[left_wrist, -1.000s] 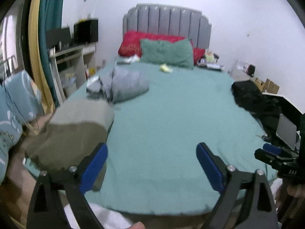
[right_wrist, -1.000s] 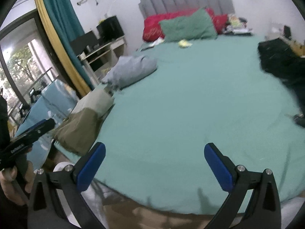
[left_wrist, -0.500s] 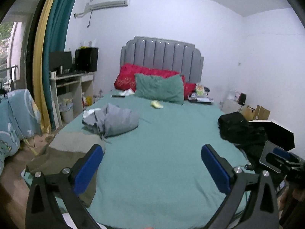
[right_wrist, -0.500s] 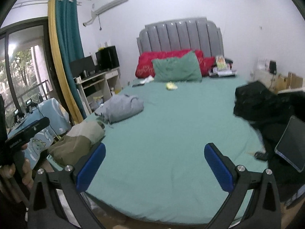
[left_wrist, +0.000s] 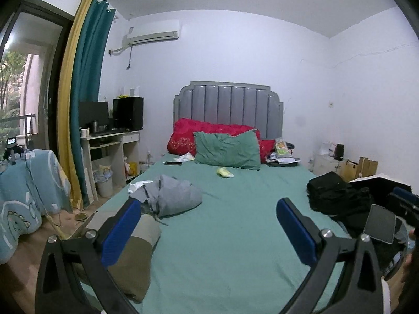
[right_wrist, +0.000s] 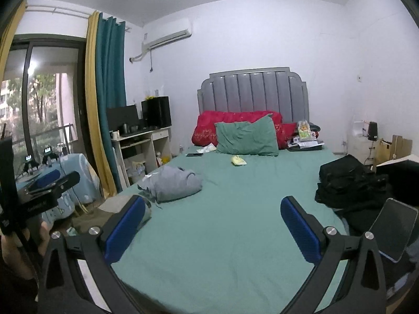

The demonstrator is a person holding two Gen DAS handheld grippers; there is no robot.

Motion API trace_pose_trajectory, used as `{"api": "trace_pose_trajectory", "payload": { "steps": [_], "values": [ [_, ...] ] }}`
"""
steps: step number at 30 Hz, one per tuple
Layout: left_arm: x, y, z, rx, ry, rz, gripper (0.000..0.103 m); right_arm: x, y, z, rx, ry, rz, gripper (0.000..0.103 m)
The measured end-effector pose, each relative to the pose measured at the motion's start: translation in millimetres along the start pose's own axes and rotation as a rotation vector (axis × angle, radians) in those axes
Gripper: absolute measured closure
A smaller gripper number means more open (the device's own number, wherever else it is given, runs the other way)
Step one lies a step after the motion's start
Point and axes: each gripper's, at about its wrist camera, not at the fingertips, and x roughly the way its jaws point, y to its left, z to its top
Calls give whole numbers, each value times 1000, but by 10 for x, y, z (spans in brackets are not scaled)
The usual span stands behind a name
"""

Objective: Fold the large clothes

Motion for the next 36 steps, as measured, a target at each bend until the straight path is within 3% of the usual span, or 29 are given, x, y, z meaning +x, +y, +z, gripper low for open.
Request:
{"api": "trace_pose_trajectory", "payload": {
  "steps": [19, 36],
  "values": [
    [177, 397, -268, -70, 72, 9, 0, 633, 421, -351, -32, 128, 0, 0],
    [116, 402, -274, -76, 64, 2, 0, 680, 477, -373, -43, 142, 8, 0]
  ]
}}
